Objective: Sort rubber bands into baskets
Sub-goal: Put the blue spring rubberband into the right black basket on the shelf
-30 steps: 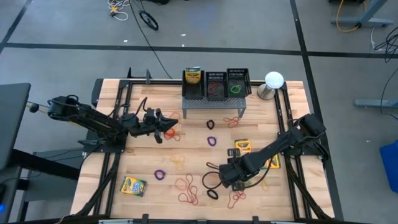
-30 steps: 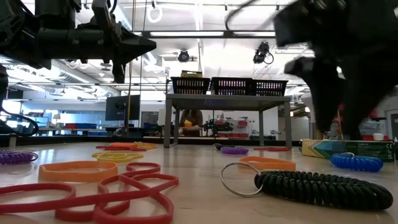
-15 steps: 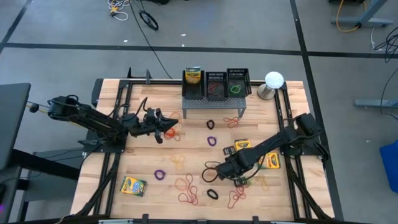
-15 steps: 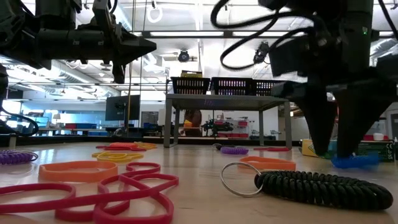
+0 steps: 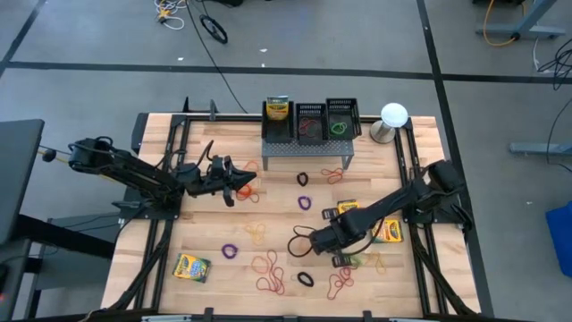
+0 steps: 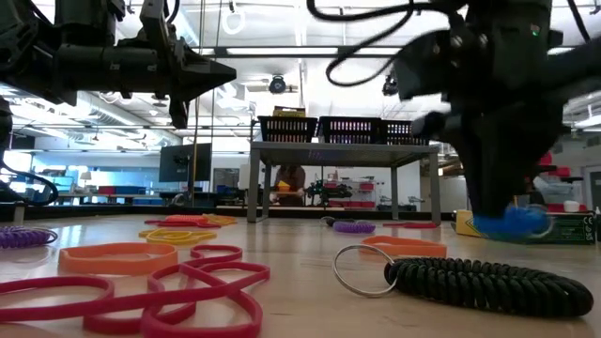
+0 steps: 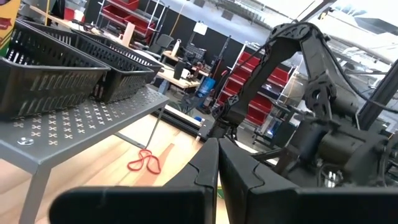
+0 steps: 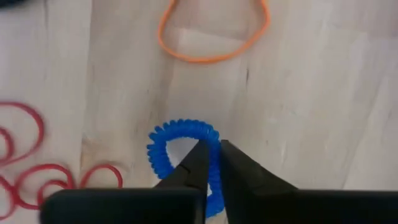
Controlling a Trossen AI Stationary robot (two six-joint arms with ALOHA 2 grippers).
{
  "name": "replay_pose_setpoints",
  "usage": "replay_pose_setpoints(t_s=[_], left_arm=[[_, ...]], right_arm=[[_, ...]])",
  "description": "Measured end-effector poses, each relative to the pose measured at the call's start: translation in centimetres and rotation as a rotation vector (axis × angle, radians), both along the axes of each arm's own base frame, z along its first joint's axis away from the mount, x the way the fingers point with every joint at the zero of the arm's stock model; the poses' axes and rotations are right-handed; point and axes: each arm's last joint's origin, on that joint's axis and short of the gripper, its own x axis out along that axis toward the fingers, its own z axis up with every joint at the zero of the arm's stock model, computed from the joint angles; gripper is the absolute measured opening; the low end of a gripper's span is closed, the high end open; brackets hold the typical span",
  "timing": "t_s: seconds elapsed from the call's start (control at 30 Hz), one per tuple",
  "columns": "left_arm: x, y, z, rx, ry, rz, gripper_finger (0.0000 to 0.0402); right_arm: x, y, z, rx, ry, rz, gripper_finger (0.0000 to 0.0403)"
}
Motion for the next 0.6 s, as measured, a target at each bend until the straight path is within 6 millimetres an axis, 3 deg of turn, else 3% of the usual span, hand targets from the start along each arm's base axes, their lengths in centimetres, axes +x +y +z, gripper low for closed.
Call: replay_pose_setpoints(t_s=[0.17,0.3,0.5,0.6], left_arm=[[0.0,0.0,0.0,0.000,0.000,0.000,0.0018],[0.0,0.0,0.0,0.000,0.005,0.000,0.0018],[0.0,0.0,-0.1,0.000,0.006,0.000,0.0018],[0.0,0.0,-0.1,0.000,0.006,0.000,0.0018]], right_arm=[[-0.2,-0.8,3.1,0.059,-0.082,-0.113,0.0011],[0.1,-2.7,7.8,0.060,-0.221,-0.256,0.0017],[-0.5,-8.2,16.3,-0.073,-0.425,-0.520,0.0015],[-0.8,-11.8,19.5,-0.110,-0.485,-0.643,0.0015]])
